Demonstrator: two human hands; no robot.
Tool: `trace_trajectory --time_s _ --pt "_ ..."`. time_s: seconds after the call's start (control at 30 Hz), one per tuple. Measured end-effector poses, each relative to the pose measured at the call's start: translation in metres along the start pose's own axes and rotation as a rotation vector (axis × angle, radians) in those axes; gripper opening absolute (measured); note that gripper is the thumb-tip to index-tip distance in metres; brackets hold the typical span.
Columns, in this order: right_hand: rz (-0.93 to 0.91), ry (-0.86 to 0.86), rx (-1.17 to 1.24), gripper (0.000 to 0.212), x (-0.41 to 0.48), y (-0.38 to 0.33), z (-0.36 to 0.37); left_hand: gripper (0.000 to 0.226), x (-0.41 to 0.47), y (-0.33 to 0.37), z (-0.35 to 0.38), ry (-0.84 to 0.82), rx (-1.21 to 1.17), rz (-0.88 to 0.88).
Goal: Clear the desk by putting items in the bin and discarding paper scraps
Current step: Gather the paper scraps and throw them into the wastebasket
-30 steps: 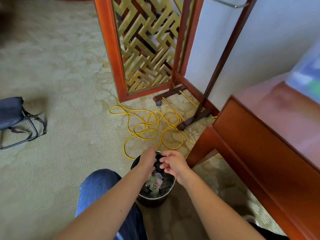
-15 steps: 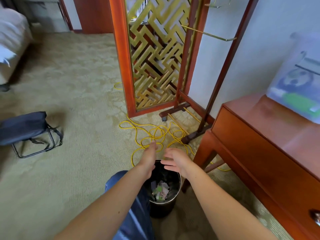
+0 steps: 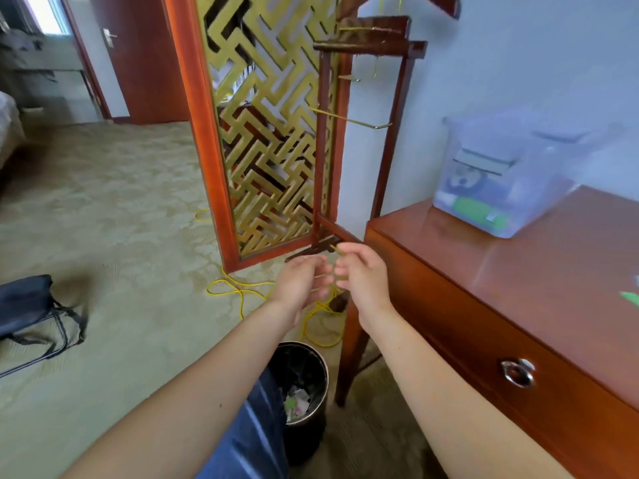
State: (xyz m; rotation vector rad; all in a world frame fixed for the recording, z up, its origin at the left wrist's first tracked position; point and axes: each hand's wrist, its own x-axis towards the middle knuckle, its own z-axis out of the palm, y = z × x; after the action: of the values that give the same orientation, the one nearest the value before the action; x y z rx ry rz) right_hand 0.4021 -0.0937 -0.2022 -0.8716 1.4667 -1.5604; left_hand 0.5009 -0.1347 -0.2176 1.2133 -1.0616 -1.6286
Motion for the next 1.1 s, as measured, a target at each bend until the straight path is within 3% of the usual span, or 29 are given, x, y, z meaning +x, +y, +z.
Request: trace_trajectory --time_s 0.27,0.53,0.73,0.93,1.1 --pt "-0.243 0.146 0.005 0.022 -0.045 -0.066 -0.094 0.024 -0.073 0.034 0.094 -0.190 0.039 0.189" --pt "-0.348 0.461 -0.057 0.021 -0.070 -0.096 -0.214 0.021 -0.113 0.035 0.200 -0.457 0.113 0.226" --pt "-0.274 0.619 -0.193 0.020 -0.078 -0.103 -0.306 0.017 -0.116 0.021 0.282 -0.655 0.241 0.212" --pt "-0.126 0.637 -0.492 0.015 -0.059 -0.100 -0.385 0.020 -0.099 -0.003 0.351 -0.796 0.557 0.467" --pt "-0.016 0.631 -0.747 0.027 -0.036 -0.094 -0.424 0.029 -0.076 -0.015 0.385 -0.769 0.755 0.603"
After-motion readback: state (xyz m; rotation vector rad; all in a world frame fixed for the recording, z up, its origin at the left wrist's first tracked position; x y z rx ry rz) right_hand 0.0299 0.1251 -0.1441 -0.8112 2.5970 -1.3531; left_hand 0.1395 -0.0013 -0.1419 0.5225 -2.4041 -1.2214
